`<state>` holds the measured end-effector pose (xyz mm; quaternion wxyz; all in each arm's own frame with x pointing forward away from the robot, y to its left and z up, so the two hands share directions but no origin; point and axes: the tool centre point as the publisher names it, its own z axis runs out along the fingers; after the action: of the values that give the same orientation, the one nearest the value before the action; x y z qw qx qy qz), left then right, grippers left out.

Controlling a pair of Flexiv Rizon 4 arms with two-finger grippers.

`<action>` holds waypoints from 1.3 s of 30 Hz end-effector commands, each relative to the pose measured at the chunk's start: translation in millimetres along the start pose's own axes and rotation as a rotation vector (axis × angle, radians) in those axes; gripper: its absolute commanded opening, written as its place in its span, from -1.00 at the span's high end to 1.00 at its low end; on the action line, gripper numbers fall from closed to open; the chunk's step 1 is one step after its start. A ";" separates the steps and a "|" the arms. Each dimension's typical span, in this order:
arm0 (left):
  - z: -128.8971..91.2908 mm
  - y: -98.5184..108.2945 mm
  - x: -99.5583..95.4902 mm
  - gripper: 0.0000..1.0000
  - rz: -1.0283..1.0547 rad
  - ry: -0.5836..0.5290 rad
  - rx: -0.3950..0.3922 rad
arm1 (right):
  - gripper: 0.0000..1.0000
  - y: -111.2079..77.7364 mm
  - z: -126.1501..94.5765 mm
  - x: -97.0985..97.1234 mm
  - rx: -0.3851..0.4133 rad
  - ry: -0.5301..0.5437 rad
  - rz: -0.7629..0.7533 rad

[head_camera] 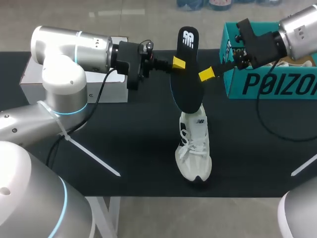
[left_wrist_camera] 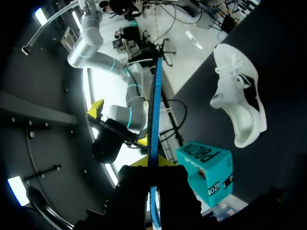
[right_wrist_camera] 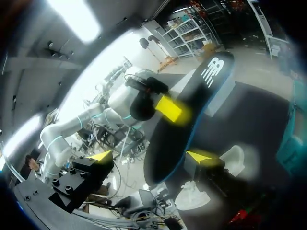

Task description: Take the shoe out of the shoebox, open the shoe tongue, remove and reinsert the insole, then place the shoe into the shoebox

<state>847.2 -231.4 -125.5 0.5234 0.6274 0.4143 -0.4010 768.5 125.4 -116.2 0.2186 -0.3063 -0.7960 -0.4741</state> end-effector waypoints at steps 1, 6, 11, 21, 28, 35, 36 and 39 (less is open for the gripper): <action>1.2 0.2 0.8 1.00 0.002 -0.002 -0.002 | -1.00 12.6 7.9 -9.2 0.018 0.049 -0.006; 1.2 0.2 0.8 1.00 0.002 -0.002 -0.002 | -1.00 18.2 7.1 -13.8 0.012 0.048 -0.016; 1.2 0.2 0.8 1.00 0.002 -0.002 -0.002 | -1.00 18.1 8.8 -14.4 0.008 0.052 -0.011; 1.2 0.2 0.8 1.00 0.002 -0.002 -0.002 | -1.00 12.8 25.6 -19.5 0.020 0.069 0.008; 1.2 0.2 0.8 1.00 0.002 -0.002 -0.002 | -1.00 13.8 28.1 -24.3 0.023 0.065 0.018; 1.2 0.2 0.8 1.00 0.002 -0.002 -0.002 | 0.02 17.1 29.7 -26.5 0.023 0.066 0.019; 1.2 0.2 0.8 1.00 0.002 -0.002 -0.002 | 0.12 17.5 30.2 -27.3 0.022 0.068 0.020; 1.2 0.2 0.8 1.00 0.002 -0.002 -0.002 | 0.38 18.4 31.1 -28.3 0.019 0.070 0.021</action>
<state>847.2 -231.5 -125.6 0.5234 0.6273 0.4144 -0.4010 796.9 148.9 -135.3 0.2527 -0.2966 -0.7892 -0.4747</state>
